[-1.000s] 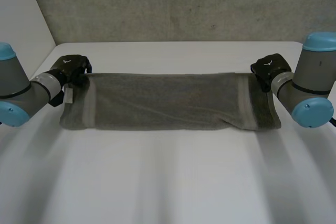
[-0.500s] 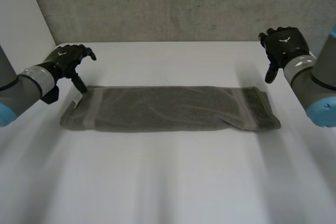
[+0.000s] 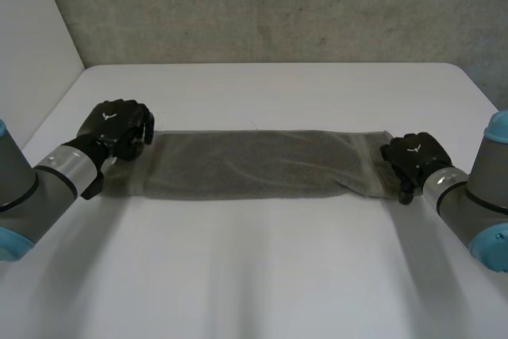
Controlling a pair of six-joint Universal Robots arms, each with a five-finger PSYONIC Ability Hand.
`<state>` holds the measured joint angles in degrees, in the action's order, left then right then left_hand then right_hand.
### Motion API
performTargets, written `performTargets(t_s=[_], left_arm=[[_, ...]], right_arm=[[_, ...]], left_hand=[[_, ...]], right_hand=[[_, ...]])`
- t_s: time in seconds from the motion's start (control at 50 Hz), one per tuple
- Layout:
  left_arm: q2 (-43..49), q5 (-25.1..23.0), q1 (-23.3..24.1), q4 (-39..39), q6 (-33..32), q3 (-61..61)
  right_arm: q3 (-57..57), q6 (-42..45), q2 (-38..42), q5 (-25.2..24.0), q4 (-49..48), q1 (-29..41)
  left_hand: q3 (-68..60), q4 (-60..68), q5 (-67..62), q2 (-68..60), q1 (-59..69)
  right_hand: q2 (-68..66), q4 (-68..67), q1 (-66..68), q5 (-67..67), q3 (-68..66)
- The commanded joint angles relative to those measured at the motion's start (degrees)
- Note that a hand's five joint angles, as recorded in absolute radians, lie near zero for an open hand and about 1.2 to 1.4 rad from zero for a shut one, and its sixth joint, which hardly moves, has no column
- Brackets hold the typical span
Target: Fold the towel.
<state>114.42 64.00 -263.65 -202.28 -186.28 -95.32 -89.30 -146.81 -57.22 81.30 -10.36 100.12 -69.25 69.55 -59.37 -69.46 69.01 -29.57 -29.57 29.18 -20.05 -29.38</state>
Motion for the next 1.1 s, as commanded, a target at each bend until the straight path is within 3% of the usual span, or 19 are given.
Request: performTargets(t_s=[0.02,0.18,0.2,0.22,0.26,0.3,0.44,0.58,0.7,0.82,0.86,0.88,0.92,0.94,1.02,1.04,1.06,1.08,1.1], left_arm=[[0.1,0.16,-0.02,-0.31,0.04,-0.04],[-0.07,0.24,-0.55,-0.4,0.04,-0.74],[-0.16,0.24,-0.64,-0.4,0.04,-0.92],[-0.16,0.24,-0.64,-0.4,0.04,-0.92],[-0.25,0.51,-0.73,-0.31,0.13,-0.92],[-0.34,0.59,-0.73,-0.31,0.13,-0.92],[-0.6,0.68,-1.52,-0.22,0.48,-1.01],[-0.87,0.68,-1.87,-0.22,3.2,-0.92],[-0.87,0.68,-1.87,-0.22,3.91,-0.92],[-0.95,0.68,-1.78,-0.22,4.0,-1.09],[-1.13,0.68,-1.78,-0.22,4.0,-1.18],[-1.13,0.68,-1.78,-0.22,4.0,-1.18],[-1.31,0.77,-1.78,-0.22,4.0,-1.27],[-1.31,0.68,-1.69,-0.22,4.0,-1.36],[-1.31,0.77,-1.34,-0.22,4.0,-1.53],[-1.31,0.77,-1.34,-0.22,4.0,-1.53],[-1.31,0.77,-1.25,-0.13,4.0,-1.71],[-1.31,0.77,-1.25,-0.13,4.0,-1.71],[-1.31,0.68,-1.25,-0.22,4.0,-2.15]], right_arm=[[0.62,-0.14,2.11,-0.36,-3.17,-0.36],[1.76,-0.58,3.43,-0.45,-3.17,-0.45],[1.85,-0.58,3.69,-0.45,-3.17,-0.8],[1.85,-0.58,3.7,-0.45,-3.17,-0.8],[2.2,-0.49,4.05,-0.36,-2.65,-2.03],[2.46,-0.49,4.05,-0.18,-2.3,-2.64],[2.38,0.04,2.03,-0.18,-0.27,-8.27],[6.76,7.13,-1.13,-2.28,4.81,-20.82],[14.51,10.76,-2.1,-2.82,9.04,-22.07],[24.09,4.96,-7.03,-1.76,14.23,-12.23],[27.67,2.77,-6.94,-0.89,14.49,-1.82],[27.69,2.76,-6.94,-0.88,14.49,-1.77],[31.45,2.76,-4.06,1.21,14.4,10.65],[31.47,2.76,-4.04,1.22,14.4,10.71],[36.64,3.72,5.33,4.38,14.58,26.84],[37.61,4.69,8.5,5.35,14.84,30.1],[37.62,4.69,8.53,5.36,14.84,30.14],[37.97,5.91,11.14,6.49,14.84,32.22],[37.97,5.93,11.17,6.5,14.84,32.24]], left_hand=[[-10.75,10.45,-10.63,-10.54,10.99],[-10.75,10.45,-10.63,-10.54,10.99],[2.22,-2.52,2.34,2.43,-1.98],[2.34,-2.65,2.47,2.56,-2.11],[40.35,-40.65,40.47,40.56,-40.11],[47.02,-47.33,47.15,47.24,-46.79],[49.11,-49.41,49.23,49.32,-48.87],[53.46,-53.76,53.58,53.68,-53.22],[56.01,-56.31,56.13,56.22,-55.77],[58.02,-58.33,58.15,58.24,-57.79],[58.02,-58.33,58.15,58.24,-57.79],[58.02,-58.33,58.15,58.24,-57.79],[58.02,-58.33,58.15,58.24,-57.79],[58.02,-58.33,58.15,58.24,-57.79],[58.02,-58.33,58.15,58.24,-57.79],[58.02,-58.33,58.15,58.24,-57.79],[58.02,-58.33,58.15,58.24,-57.79],[58.02,-58.33,58.15,58.24,-57.79],[58.02,-58.33,58.15,58.24,-57.79]], right_hand=[[-7.09,-7.09,7.48,-6.61,-7.28],[-25.76,-25.76,26.15,-25.29,-25.95],[-32.92,-32.92,33.31,-32.45,-33.11],[-32.99,-32.99,33.39,-32.52,-33.18],[-50.34,-50.34,50.73,-49.87,-50.53],[-50.43,-50.43,50.82,-49.95,-50.62],[-50.43,-50.43,50.82,-49.95,-50.62],[-50.43,-50.43,50.82,-49.95,-50.62],[-50.43,-50.43,50.82,-49.95,-50.62],[-50.43,-50.43,50.82,-49.95,-50.62],[-50.43,-50.43,50.82,-49.95,-50.62],[-50.43,-50.43,50.82,-49.95,-50.62],[-50.43,-50.43,50.82,-49.95,-50.62],[-50.43,-50.43,50.82,-49.95,-50.62],[-50.43,-50.43,50.82,-49.95,-50.62],[-39.5,-39.5,39.89,-39.02,-39.68],[-39.39,-39.39,39.78,-38.91,-39.57],[-11.57,-11.57,11.97,-11.1,-11.76],[-11.3,-11.3,11.69,-10.82,-11.48]])
